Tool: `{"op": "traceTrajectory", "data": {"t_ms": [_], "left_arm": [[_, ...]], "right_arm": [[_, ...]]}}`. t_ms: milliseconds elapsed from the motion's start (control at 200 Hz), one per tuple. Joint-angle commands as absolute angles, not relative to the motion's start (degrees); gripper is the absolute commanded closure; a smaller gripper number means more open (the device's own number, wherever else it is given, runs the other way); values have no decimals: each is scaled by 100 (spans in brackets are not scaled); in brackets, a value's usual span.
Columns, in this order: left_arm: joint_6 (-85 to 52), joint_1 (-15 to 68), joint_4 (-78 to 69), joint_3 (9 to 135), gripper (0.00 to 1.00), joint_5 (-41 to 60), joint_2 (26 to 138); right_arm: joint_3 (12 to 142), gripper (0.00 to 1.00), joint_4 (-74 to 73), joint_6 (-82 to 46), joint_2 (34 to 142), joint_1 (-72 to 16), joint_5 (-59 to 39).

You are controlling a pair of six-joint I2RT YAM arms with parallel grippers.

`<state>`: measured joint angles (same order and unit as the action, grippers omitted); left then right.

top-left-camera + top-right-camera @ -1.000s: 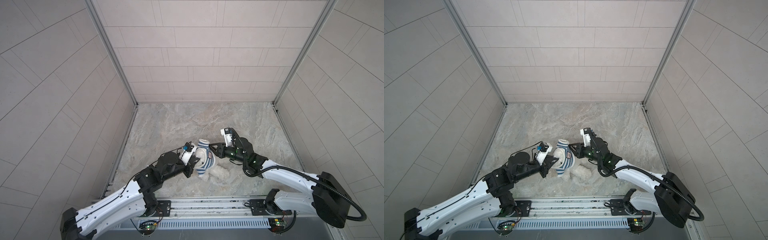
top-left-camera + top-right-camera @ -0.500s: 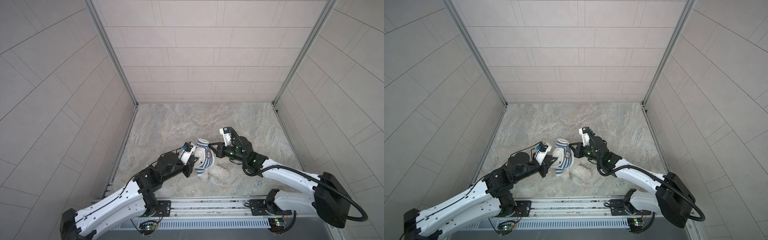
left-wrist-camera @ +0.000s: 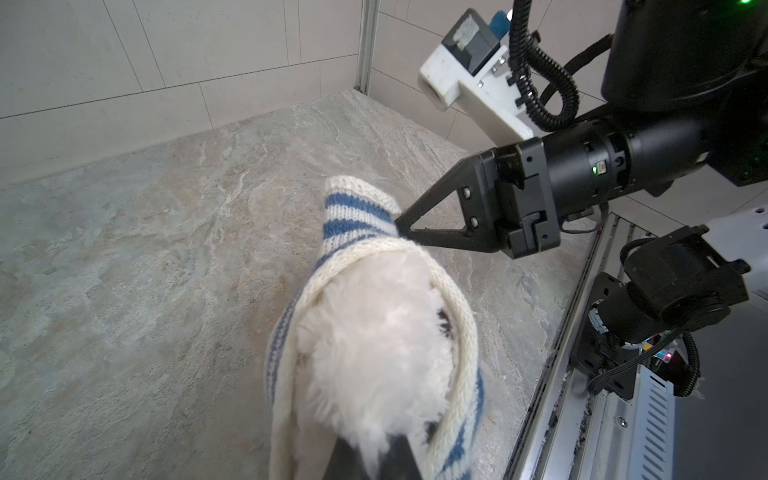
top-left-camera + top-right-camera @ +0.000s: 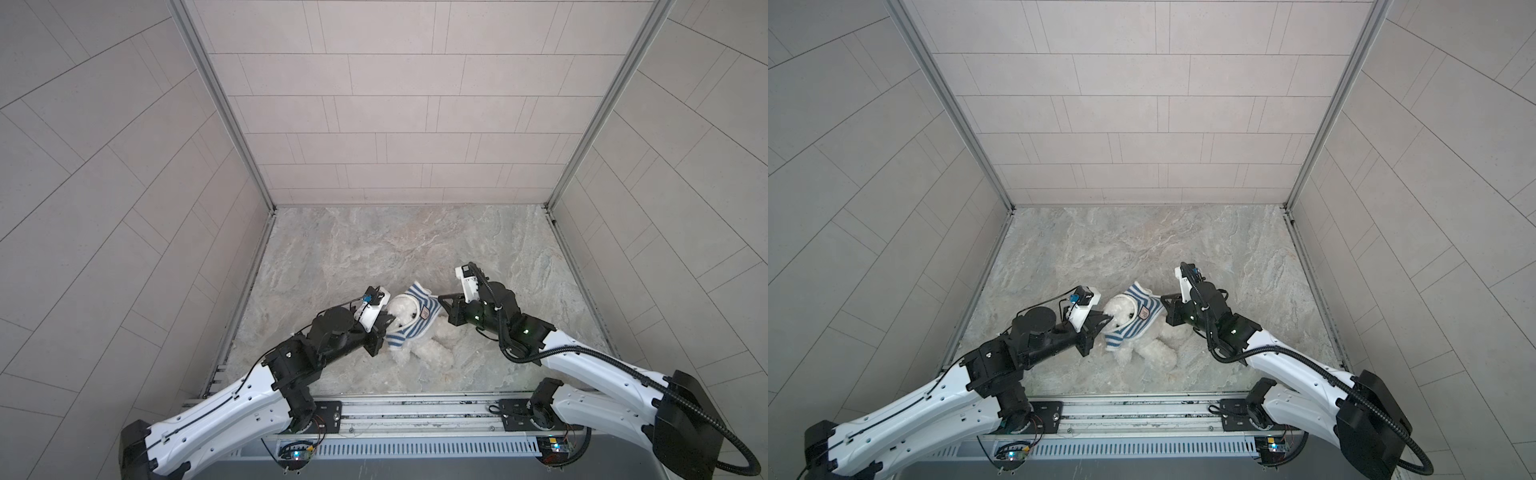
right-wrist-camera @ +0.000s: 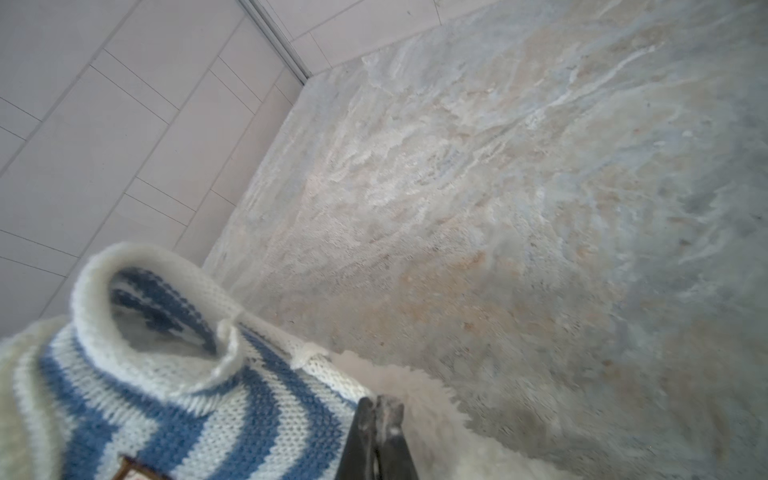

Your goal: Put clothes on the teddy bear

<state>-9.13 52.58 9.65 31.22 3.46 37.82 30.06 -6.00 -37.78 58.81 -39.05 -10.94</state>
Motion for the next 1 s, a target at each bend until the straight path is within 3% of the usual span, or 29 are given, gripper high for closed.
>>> {"op": "traceTrajectory", "data": {"t_ms": [0,405,611,996], "left_arm": [[-901,5267,927,3159,100,66,3521],[-1721,5266,449,2783,100,-455,3022],[-2210,5269,122,2555,100,-514,2946],[-2827,5254,-220,2416,100,-246,3508]], "right_arm": [[2681,100,-48,-3629,5859,-3735,-268],[2425,100,253,-3582,5864,-3778,-264],[2564,100,174,-3316,5315,-3969,-661],[3136,58,-142,-2830,4933,-4786,-1067]]}}
